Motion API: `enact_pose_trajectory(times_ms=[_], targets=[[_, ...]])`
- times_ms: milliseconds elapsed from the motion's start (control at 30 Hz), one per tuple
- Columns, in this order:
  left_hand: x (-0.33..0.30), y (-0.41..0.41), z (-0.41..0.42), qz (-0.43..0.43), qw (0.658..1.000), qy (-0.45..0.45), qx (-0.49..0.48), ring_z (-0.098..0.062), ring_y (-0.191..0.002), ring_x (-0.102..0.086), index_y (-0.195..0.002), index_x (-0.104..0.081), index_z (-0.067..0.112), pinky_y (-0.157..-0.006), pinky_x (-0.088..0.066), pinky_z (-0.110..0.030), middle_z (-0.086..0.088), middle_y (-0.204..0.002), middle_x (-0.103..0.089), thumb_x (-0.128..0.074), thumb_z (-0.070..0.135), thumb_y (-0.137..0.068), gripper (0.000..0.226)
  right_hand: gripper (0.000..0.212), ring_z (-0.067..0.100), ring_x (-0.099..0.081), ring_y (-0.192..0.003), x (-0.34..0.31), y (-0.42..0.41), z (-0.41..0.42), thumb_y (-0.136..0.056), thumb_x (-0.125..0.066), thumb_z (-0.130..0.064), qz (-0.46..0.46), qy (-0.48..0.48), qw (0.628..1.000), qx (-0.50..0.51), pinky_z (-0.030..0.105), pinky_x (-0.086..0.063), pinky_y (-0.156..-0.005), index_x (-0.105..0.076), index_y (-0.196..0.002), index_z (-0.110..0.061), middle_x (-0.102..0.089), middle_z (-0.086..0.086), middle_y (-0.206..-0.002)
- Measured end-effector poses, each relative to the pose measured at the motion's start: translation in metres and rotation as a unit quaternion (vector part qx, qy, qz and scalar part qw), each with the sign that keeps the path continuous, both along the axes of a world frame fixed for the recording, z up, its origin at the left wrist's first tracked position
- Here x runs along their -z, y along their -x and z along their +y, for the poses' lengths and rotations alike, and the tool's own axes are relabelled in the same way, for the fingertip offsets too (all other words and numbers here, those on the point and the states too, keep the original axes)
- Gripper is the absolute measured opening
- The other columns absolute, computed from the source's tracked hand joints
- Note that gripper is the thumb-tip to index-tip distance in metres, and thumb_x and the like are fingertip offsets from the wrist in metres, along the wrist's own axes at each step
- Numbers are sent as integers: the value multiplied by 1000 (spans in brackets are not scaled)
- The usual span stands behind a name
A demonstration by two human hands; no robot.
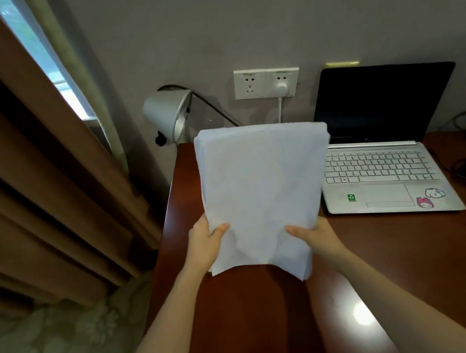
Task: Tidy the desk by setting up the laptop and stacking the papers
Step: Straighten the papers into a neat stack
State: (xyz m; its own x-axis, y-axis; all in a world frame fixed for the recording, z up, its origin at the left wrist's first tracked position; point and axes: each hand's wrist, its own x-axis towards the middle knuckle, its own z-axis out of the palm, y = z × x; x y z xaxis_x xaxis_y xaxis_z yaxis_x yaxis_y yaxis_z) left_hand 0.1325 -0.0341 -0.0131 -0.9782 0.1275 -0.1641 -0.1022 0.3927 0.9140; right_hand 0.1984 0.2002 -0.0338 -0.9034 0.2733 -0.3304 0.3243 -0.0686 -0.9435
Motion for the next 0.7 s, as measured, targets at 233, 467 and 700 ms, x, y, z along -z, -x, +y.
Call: enact_pose_trajectory(times_ms=[233,467,700], targets=[[21,-7,-49,-99,982,150,-55,-37,-95,-64,-93,-61,-1,-70,-48,-36,-21,-99,-67,-64,17,-89,19,26,22,-60,-87,35,-3,-48,-90,-62,-17,-161,-147,974,-64,28,-45,-69,-63,-104,6,-67,20,-108],[41,-42,-88,-160,978,122,-54,-37,-105,-60,-117,-60,-1,-88,-50,-41,-22,-116,-63,-54,-1,-89,29,17,25,-60,-81,40,-24,-77,-96,-49,-24,-245,-211,932,-166,27,-50,-45,-56,-89,-10,-59,7,-91],[42,-61,-132,-176,971,141,-77,-37,-97,-65,-105,-65,-6,-88,-54,-47,-22,-106,-68,-68,6,-84,24,25,11,-59,-39,33,-30,-93,-96,-50,-23,-278,-213,897,-271,17,-39,-39,-58,-79,-6,-62,10,-58]])
